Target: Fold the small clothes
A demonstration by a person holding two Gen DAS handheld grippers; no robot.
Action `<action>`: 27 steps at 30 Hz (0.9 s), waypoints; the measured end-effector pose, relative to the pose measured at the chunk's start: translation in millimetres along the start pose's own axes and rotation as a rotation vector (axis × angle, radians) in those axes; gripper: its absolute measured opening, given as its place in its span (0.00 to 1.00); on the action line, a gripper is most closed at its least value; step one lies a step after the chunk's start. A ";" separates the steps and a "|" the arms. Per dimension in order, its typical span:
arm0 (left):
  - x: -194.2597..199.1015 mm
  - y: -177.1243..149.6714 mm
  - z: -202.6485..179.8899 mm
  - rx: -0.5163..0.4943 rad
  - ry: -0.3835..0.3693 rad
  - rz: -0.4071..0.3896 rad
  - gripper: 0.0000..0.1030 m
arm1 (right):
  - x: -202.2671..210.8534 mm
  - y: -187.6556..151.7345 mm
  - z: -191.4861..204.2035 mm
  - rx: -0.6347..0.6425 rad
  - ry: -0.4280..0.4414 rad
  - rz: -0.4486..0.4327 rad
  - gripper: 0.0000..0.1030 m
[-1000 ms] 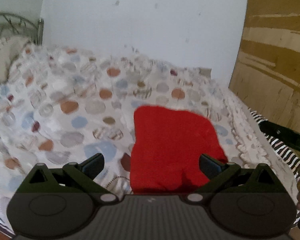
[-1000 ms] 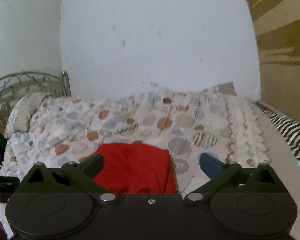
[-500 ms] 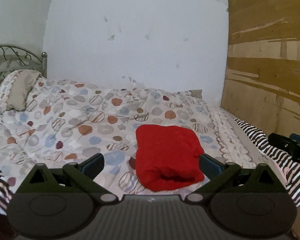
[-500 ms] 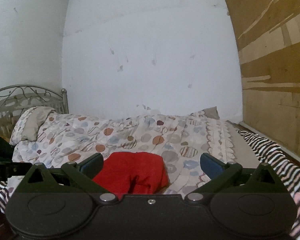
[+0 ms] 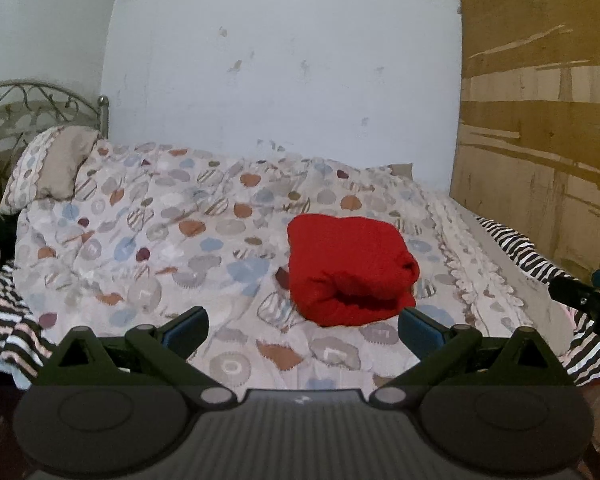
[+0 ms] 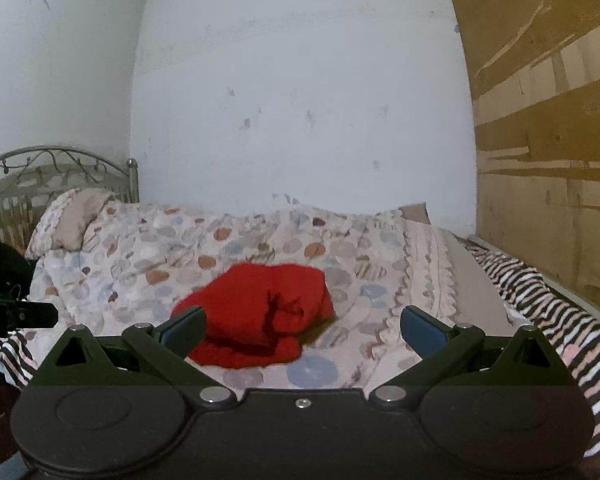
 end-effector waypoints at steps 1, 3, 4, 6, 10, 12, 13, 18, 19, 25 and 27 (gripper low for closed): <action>-0.7 -1.4 0.2 0.004 -0.002 0.005 1.00 | -0.3 -1.3 -0.2 -0.004 0.001 0.003 1.00; -0.9 -4.2 0.6 0.005 -0.003 0.010 1.00 | -1.8 -2.2 -1.2 -0.008 -0.004 0.008 1.00; -0.9 -4.5 0.7 0.004 -0.001 0.010 1.00 | -2.1 -2.0 -1.7 -0.010 -0.004 0.009 1.00; -2.1 -4.1 0.9 0.004 0.003 0.011 1.00 | -3.0 -1.7 -2.1 -0.008 -0.003 0.009 1.00; -5.3 -4.5 0.3 0.010 0.002 0.023 1.00 | -4.4 -1.1 -2.5 -0.004 -0.006 0.010 1.00; -7.0 -5.3 -0.2 0.007 0.000 0.026 1.00 | -6.6 -0.7 -2.7 -0.006 -0.006 0.014 1.00; -7.8 -6.1 -0.4 0.005 0.002 0.029 1.00 | -7.3 -0.7 -2.6 -0.005 -0.005 0.016 1.00; -11.3 -8.6 0.6 0.005 0.007 0.039 1.00 | -10.3 -0.8 -2.1 -0.004 -0.008 0.021 1.00; -12.0 -8.7 0.9 0.007 0.007 0.041 1.00 | -10.7 -0.8 -2.2 -0.003 -0.009 0.021 1.00; -14.4 -9.9 2.2 0.013 0.005 0.050 1.00 | -12.5 -2.0 -1.3 -0.003 -0.010 0.027 1.00; -14.6 -9.4 1.9 0.013 0.005 0.051 1.00 | -13.0 -2.0 -1.3 -0.001 -0.009 0.027 1.00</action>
Point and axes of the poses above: each gripper's, at about its wrist camera, not at the fingertips, and x roughly against the way its jaws point, z to its left, y to its top, the point moved 9 cm from there along -x, roughly the way its jaws point, and after that the axes turned 10 degrees about z, right-handed, at the moved point
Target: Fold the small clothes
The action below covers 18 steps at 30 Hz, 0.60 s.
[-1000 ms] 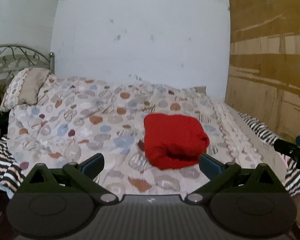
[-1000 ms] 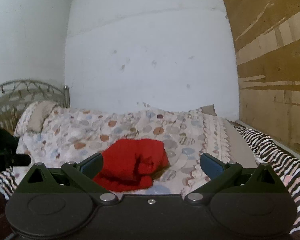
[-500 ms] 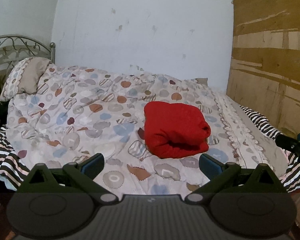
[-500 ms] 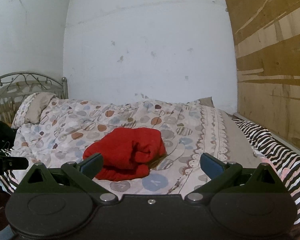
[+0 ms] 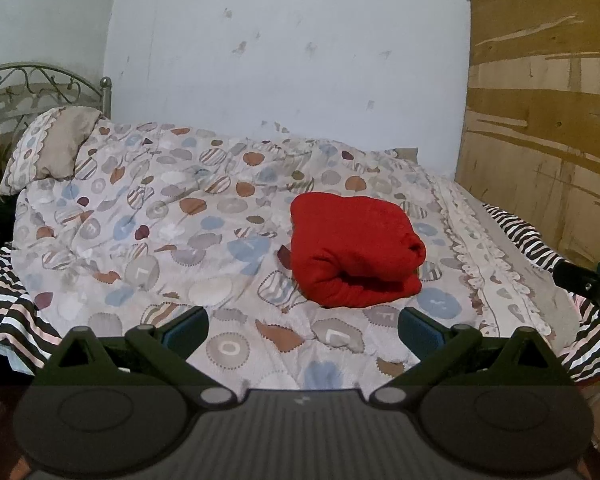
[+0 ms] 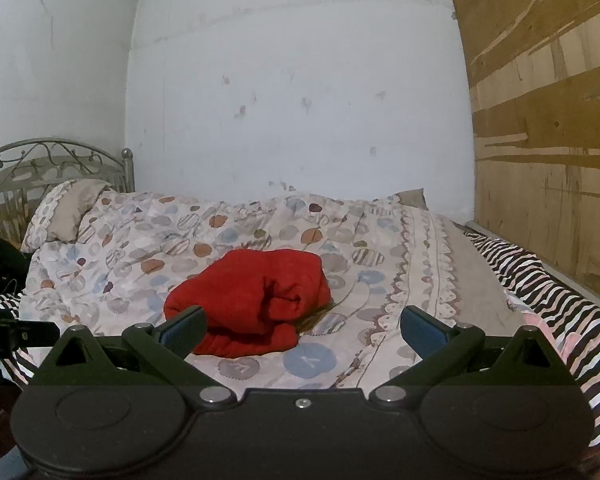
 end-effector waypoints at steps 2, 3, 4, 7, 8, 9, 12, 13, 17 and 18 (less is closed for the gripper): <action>-0.8 0.0 0.3 0.001 0.000 0.004 1.00 | -2.0 -0.3 1.3 0.004 0.000 0.002 1.00; -1.4 -0.4 0.9 0.001 0.000 0.006 1.00 | -3.1 -0.6 2.1 0.007 0.001 0.004 1.00; -1.8 -0.7 1.4 0.003 0.000 0.007 1.00 | -4.1 -0.6 2.8 0.009 0.002 0.005 1.00; -3.0 -1.4 2.6 0.003 0.001 0.009 1.00 | -6.8 -1.0 4.7 0.013 0.003 0.009 1.00; -3.2 -1.4 2.8 0.001 0.004 0.008 1.00 | -7.9 -0.7 5.9 0.014 0.004 0.011 1.00; -3.1 -1.4 2.9 -0.002 0.007 0.006 1.00 | -8.7 -0.7 6.7 0.015 0.007 0.013 1.00; -5.1 -2.3 4.8 -0.016 0.045 0.009 1.00 | -11.3 -0.7 10.4 0.020 0.011 0.021 1.00; -6.3 -2.2 5.6 -0.024 0.061 0.009 1.00 | -12.0 -0.8 11.5 0.021 0.013 0.023 1.00; -9.4 -2.0 6.8 -0.045 0.090 0.002 1.00 | -15.2 -0.7 15.2 0.028 0.017 0.032 1.00; -10.3 -1.2 7.5 -0.044 0.089 0.002 1.00 | -16.3 -0.9 15.9 0.027 0.017 0.035 1.00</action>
Point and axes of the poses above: each gripper's, at about its wrist camera, not at the fingertips, and x roughly against the way its jaws point, z to its left, y to its top, the point moved 9 cm from there along -x, roughly the way its jaws point, and after that the axes turned 10 degrees about z, right-handed, at the moved point
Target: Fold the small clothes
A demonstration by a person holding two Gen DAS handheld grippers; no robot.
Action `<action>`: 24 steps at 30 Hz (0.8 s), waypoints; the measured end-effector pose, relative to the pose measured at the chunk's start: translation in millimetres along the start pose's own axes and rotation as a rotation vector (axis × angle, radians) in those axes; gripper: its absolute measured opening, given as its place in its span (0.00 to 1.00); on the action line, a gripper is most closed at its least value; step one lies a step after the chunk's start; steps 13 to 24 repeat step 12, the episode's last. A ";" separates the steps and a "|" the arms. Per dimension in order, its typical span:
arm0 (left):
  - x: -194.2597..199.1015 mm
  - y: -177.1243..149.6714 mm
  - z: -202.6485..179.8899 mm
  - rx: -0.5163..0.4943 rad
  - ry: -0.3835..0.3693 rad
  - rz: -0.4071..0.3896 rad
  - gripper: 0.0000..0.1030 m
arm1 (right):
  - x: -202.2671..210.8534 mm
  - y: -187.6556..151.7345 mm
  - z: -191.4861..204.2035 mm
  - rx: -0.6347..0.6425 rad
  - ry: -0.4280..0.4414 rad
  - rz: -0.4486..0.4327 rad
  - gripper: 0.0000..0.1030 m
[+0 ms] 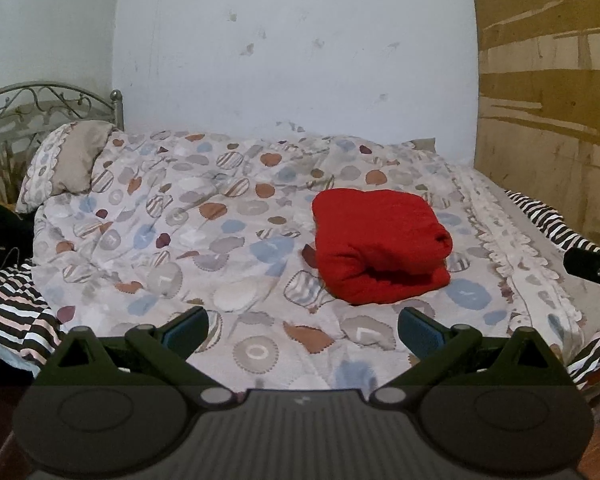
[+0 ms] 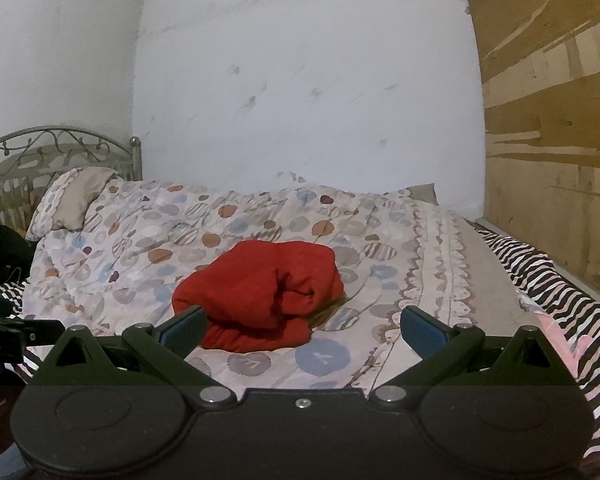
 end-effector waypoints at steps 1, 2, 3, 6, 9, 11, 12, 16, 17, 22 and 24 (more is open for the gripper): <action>-1.2 -0.3 -0.1 0.003 -0.003 0.001 1.00 | -1.1 -0.4 0.7 -0.001 0.001 0.003 1.00; -2.5 0.1 0.2 0.005 -0.008 0.003 1.00 | -2.3 -0.4 1.2 -0.001 0.003 0.007 1.00; -3.2 0.7 1.2 0.007 -0.011 0.004 1.00 | -3.5 -0.4 1.7 0.001 0.003 0.010 1.00; -6.1 1.2 1.9 0.008 -0.015 0.007 1.00 | -5.2 -0.6 2.8 0.005 0.002 0.016 1.00; -7.1 1.4 1.5 0.009 -0.015 0.009 1.00 | -8.0 -0.8 2.7 0.004 0.002 0.024 1.00; -8.6 1.7 2.2 0.010 -0.012 0.012 1.00 | -10.3 -1.2 2.3 0.002 0.005 0.031 1.00; -10.7 2.5 2.5 0.010 -0.012 0.015 1.00 | -11.7 -1.5 2.6 0.001 0.008 0.035 1.00; -10.7 2.5 2.5 0.010 -0.012 0.015 1.00 | -11.7 -1.5 2.6 0.001 0.008 0.035 1.00; -10.7 2.5 2.5 0.010 -0.012 0.015 1.00 | -11.7 -1.5 2.6 0.001 0.008 0.035 1.00; -10.7 2.5 2.5 0.010 -0.012 0.015 1.00 | -11.7 -1.5 2.6 0.001 0.008 0.035 1.00; -10.7 2.5 2.5 0.010 -0.012 0.015 1.00 | -11.7 -1.5 2.6 0.001 0.008 0.035 1.00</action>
Point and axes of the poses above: each gripper's, at about its wrist camera, not at the fingertips, and x roughly against the way its jaws point, z to its left, y to its top, the point moved 9 cm from there along -x, roughly the way its jaws point, and after that the axes turned 10 degrees about z, right-handed, at the moved point
